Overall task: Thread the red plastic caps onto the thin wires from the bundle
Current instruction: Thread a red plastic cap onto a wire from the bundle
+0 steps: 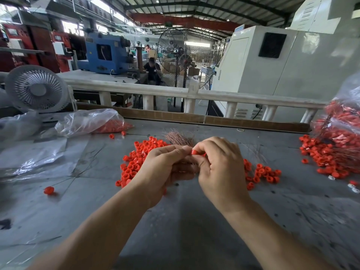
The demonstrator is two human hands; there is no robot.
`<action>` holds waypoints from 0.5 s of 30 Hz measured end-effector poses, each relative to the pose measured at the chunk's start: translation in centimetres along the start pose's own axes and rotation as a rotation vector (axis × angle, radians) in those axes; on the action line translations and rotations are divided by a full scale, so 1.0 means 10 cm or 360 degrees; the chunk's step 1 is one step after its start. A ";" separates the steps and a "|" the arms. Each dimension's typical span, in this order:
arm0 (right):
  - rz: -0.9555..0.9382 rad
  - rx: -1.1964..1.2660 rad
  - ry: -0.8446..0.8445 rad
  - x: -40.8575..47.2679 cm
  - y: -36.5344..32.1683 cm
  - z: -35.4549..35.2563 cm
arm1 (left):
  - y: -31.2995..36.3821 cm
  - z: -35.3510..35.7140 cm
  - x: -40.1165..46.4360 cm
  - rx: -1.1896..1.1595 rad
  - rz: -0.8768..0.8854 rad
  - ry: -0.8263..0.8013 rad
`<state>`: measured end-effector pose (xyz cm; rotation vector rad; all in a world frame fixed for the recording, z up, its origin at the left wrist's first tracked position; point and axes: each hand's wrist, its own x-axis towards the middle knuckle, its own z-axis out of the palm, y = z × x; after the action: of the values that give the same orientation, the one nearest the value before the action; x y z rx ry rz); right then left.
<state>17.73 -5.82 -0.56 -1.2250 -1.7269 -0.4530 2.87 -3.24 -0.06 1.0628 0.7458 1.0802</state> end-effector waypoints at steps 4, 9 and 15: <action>-0.0043 0.0025 0.0008 0.01 0.00 -0.01 | 0.01 0.00 -0.01 0.0018 0.0025 -0.0015; -0.0088 -0.0052 0.0001 0.02 0.01 -0.02 | 0.00 -0.03 0.01 -0.0047 0.0072 -0.0017; -0.0005 0.0110 -0.0108 -0.01 0.00 -0.03 | -0.02 -0.04 -0.01 -0.0004 0.0118 -0.0041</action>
<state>17.85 -6.06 -0.47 -1.2000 -1.7874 -0.3543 2.59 -3.21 -0.35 1.1072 0.6889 1.1284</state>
